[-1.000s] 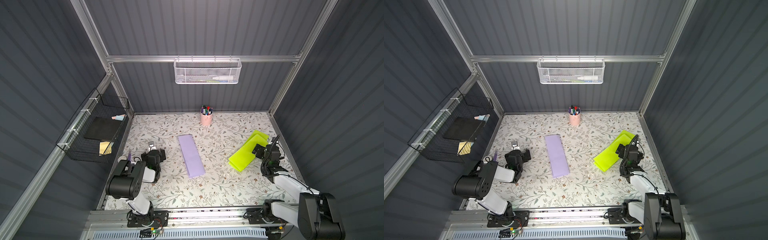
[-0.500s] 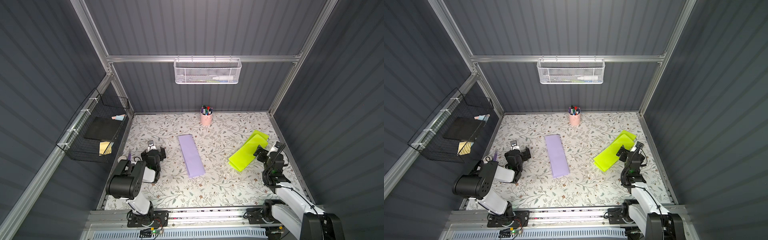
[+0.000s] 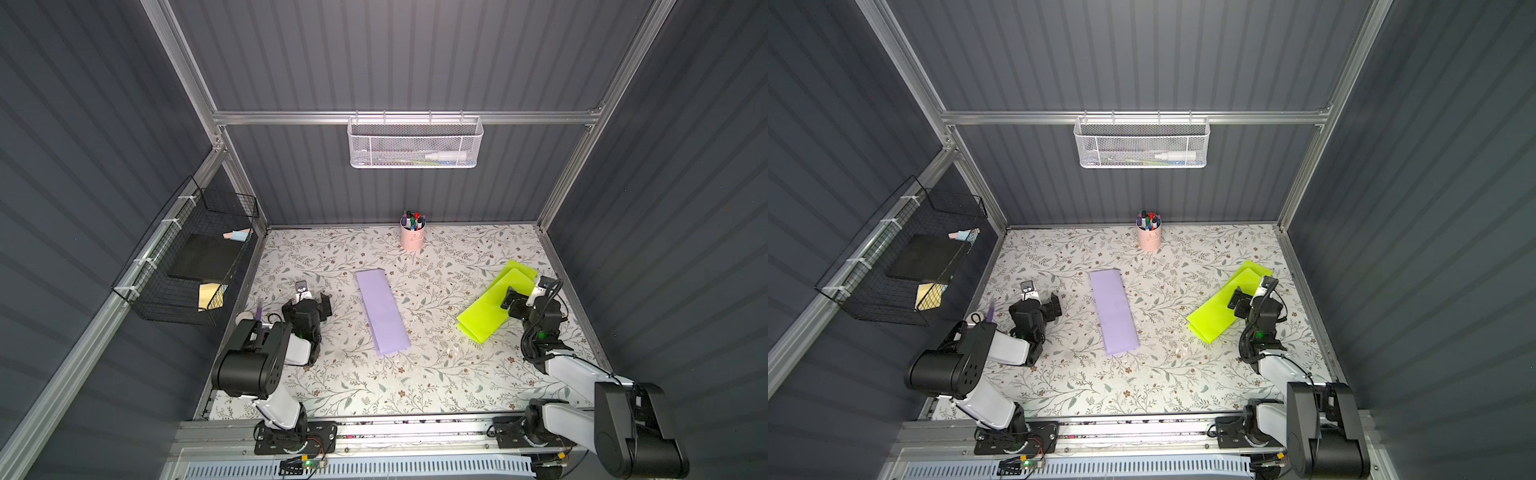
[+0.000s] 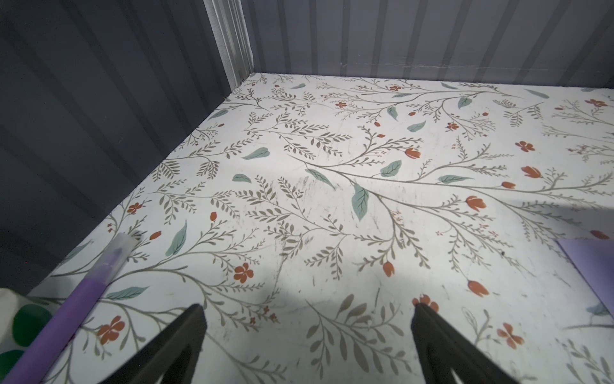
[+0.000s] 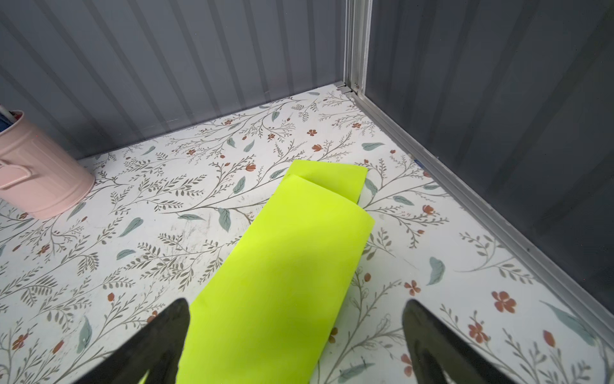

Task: Fold the rectangular paper in half along the long edge
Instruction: Reset both arms

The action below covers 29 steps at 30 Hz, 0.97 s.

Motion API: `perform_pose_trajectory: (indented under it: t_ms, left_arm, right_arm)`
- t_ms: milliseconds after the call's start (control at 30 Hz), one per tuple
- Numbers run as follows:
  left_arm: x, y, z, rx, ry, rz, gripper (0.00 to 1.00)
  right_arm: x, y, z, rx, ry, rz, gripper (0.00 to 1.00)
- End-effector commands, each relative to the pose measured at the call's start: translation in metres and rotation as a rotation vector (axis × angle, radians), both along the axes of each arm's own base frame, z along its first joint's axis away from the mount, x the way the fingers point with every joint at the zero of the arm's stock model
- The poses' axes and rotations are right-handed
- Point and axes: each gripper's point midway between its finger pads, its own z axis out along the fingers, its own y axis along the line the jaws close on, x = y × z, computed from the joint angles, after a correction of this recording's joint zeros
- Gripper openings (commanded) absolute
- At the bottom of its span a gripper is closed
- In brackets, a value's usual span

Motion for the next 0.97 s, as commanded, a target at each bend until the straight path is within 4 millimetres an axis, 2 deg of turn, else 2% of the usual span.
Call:
perform_pose_trajectory:
  t_ms: [0, 100, 167, 233, 367, 500, 633, 800, 933]
  left_arm:
    - [0.001, 0.003, 0.004, -0.013, -0.02, 0.013, 0.99]
    - [0.001, 0.002, 0.004, -0.013, -0.019, 0.011, 0.99]
    - [0.001, 0.002, 0.004, -0.013, -0.019, 0.011, 0.99]
    - [0.001, 0.002, 0.004, -0.014, -0.021, 0.012, 0.99]
    - [0.001, 0.003, 0.005, -0.014, -0.021, 0.012, 0.99]
    - [0.002, 0.002, 0.005, -0.015, -0.021, 0.009, 0.99]
    - [0.002, 0.002, 0.005, -0.013, -0.02, 0.012, 0.99]
    - [0.005, -0.002, 0.004, -0.024, -0.013, -0.019, 0.99]
    - [0.003, 0.001, 0.004, -0.024, -0.019, -0.005, 0.99]
  right_arm:
    - [0.012, 0.015, 0.006, -0.034, -0.041, 0.103, 0.99]
    - [0.016, 0.006, -0.002, -0.025, -0.03, 0.048, 0.99]
    - [0.029, 0.01, -0.02, -0.035, -0.002, 0.081, 0.99]
    - [0.045, 0.015, -0.021, -0.088, -0.051, 0.127, 0.99]
    - [0.038, 0.021, -0.028, -0.029, 0.079, 0.15, 0.99]
    - [0.041, 0.022, -0.025, -0.064, 0.004, 0.165, 0.99]
    - [0.041, 0.027, -0.028, -0.044, 0.079, 0.192, 0.99]
    - [0.044, 0.032, -0.029, -0.043, 0.087, 0.219, 0.99]
    - [0.046, 0.028, -0.03, -0.041, 0.104, 0.195, 0.99]
